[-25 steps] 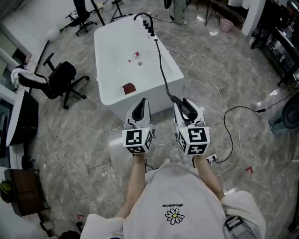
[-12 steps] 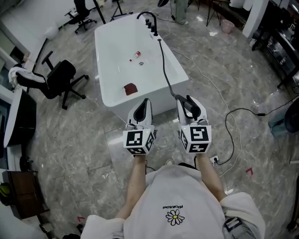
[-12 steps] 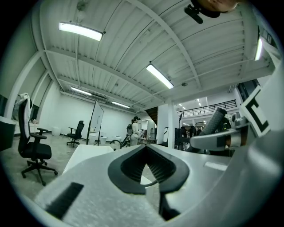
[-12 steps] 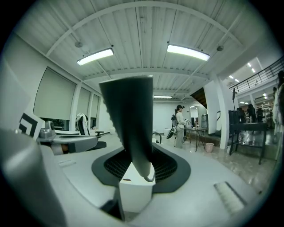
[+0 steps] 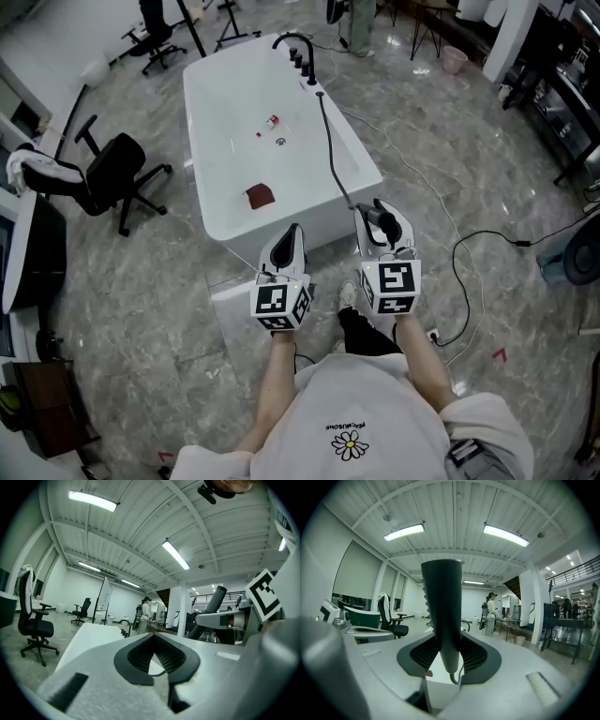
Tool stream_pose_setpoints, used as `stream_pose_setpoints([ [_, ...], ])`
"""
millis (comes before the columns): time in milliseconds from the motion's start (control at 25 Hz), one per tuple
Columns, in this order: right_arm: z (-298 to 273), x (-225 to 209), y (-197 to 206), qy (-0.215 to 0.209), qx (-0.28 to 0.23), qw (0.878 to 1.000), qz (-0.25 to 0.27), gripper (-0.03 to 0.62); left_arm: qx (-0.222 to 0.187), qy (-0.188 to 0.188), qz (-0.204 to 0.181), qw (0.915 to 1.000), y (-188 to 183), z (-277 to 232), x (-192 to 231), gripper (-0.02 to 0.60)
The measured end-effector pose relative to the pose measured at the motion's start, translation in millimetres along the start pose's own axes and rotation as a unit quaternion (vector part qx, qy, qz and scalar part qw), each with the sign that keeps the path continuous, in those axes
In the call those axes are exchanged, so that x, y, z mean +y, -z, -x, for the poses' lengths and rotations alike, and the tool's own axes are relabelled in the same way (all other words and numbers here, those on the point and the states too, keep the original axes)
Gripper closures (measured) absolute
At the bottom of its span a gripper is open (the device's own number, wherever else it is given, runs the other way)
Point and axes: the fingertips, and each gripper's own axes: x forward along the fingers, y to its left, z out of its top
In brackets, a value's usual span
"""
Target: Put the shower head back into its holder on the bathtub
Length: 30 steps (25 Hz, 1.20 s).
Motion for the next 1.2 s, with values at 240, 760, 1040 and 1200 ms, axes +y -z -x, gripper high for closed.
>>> stream_pose_setpoints([
  [240,-89,-13,2,-0.018,-0.001,1.0,0.004,0.456,0.021,-0.011,-0.002,0.9997,12,-71,49,0.581],
  [760,-241,-52,-16,-0.029,-0.006,0.999,-0.02,0.456,0.075,0.015,-0.027,0.9967,24,-219,112,0.58],
  [1040,-318,-84,-44,-0.02,-0.037,0.999,-0.031,0.456,0.133,0.058,0.0,0.9894,81,-324,111,0.58],
  [1200,-377,-111,-37,-0.02,-0.016,0.999,-0.026,0.456,0.164,0.074,0.001,0.9837,107,-390,119,0.58],
])
